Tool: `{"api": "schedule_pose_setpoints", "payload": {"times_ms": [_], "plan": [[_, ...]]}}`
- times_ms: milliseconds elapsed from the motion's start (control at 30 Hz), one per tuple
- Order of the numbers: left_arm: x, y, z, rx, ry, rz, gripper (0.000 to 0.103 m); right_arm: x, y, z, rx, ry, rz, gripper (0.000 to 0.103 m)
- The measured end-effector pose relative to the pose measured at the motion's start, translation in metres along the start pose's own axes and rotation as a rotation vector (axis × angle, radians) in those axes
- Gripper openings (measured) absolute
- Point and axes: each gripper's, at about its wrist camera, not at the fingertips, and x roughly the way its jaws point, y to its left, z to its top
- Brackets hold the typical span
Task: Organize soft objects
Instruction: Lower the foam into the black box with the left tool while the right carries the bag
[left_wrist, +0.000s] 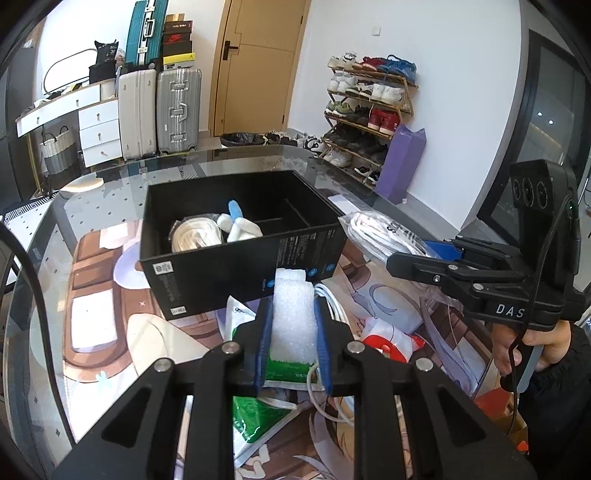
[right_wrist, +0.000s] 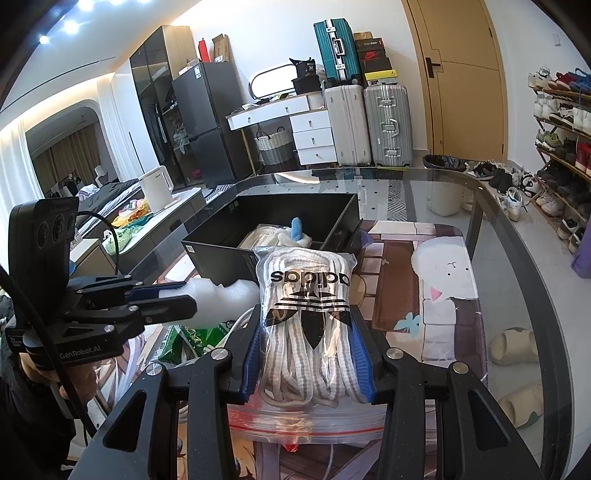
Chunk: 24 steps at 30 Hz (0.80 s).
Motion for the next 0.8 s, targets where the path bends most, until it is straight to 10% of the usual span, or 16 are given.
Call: {"api": "schedule_pose_setpoints", "payload": {"times_ms": [800], "plan": [[-0.042, 0.023, 0.03, -0.043, -0.161, 0.06, 0.02, -0.007, 0.023, 0.031, -0.036, -0.056, 0.024, 0.042]]}}
